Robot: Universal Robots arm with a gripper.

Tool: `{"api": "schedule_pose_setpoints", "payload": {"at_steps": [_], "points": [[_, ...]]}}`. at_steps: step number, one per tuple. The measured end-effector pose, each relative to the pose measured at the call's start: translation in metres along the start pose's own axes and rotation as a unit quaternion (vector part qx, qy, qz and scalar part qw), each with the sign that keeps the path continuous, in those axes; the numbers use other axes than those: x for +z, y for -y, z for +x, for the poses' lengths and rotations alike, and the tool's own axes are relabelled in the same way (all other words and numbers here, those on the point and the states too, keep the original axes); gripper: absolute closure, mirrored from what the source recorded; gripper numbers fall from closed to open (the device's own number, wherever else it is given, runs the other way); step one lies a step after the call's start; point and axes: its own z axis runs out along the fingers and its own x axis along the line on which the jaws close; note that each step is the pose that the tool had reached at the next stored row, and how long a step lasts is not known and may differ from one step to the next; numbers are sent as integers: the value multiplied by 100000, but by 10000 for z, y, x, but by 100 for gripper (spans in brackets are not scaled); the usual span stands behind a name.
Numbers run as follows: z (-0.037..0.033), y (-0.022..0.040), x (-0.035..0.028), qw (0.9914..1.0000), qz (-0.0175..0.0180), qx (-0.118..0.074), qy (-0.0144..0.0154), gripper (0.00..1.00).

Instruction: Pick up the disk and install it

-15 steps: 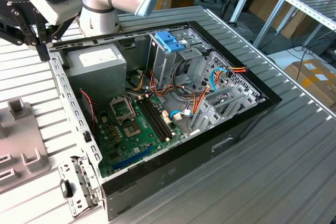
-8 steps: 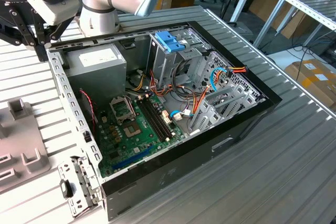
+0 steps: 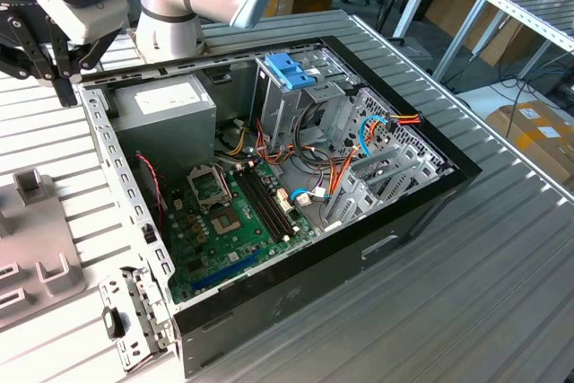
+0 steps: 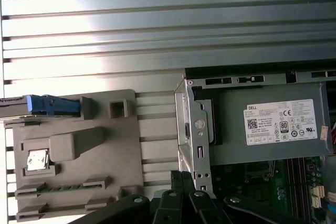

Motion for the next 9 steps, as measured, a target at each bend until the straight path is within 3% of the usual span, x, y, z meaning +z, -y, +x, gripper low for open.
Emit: {"api": "schedule_pose_setpoints", "payload": {"at_steps": [9], "points": [[44, 4, -1, 100000, 0, -3, -1, 89]]}}
